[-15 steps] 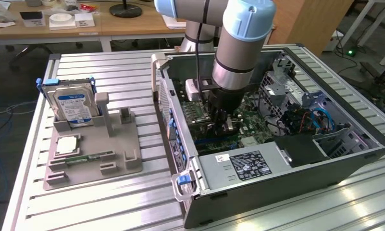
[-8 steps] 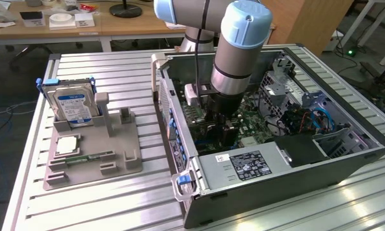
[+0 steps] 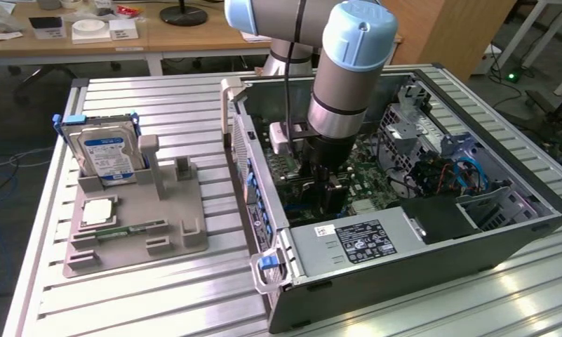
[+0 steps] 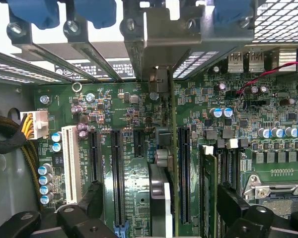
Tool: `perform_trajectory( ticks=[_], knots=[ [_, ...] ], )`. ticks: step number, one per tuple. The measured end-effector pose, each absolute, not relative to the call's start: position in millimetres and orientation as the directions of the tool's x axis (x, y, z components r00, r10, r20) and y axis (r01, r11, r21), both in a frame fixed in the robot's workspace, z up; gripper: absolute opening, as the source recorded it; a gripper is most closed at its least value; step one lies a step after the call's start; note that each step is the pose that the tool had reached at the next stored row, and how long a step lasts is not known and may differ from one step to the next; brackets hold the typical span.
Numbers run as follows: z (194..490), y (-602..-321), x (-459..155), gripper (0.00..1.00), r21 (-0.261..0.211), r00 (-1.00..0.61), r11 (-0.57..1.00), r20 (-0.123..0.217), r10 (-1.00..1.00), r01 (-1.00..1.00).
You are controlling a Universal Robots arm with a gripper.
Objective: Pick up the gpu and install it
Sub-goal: 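Insert the gpu into the slot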
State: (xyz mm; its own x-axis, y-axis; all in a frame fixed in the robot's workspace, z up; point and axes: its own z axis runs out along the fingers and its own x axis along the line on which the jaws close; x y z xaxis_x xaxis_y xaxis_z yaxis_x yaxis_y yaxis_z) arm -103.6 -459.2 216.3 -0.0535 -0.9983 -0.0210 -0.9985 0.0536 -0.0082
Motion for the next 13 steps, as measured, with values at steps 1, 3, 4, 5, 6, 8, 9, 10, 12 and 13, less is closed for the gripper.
perform_trajectory(
  ticks=[1,3,4,5,6,8,9,10,12,13],
  knots=[
    [216.3,-459.2,-103.6,0.99,-0.008,-0.053,0.054,-0.021,-0.998,-0.999],
    [216.3,-459.2,-103.6,0.99,-0.008,-0.053,0.054,-0.021,-0.998,-0.999],
    [216.3,-459.2,-103.6,0.99,-0.008,-0.053,0.054,-0.021,-0.998,-0.999],
    [216.3,-459.2,-103.6,0.99,-0.008,-0.053,0.054,-0.021,-0.998,-0.999],
    [216.3,-459.2,-103.6,0.99,-0.008,-0.053,0.054,-0.021,-0.998,-0.999],
    [216.9,-459.2,-103.6,0.99,-0.008,-0.053,0.054,-0.021,-0.998,-0.999],
    [217.6,-459.3,-103.7,0.99,-0.008,-0.053,0.054,-0.021,-0.998,-0.999],
    [218.5,-459.2,-103.6,0.99,-0.008,-0.053,0.054,-0.021,-0.998,-0.999],
    [221.4,-459.2,-103.6,0.99,-0.008,-0.053,0.054,-0.021,-0.998,-0.999],
    [223.5,-459.2,-103.6,0.99,-0.008,-0.053,0.054,-0.021,-0.998,-0.999]
  ],
)
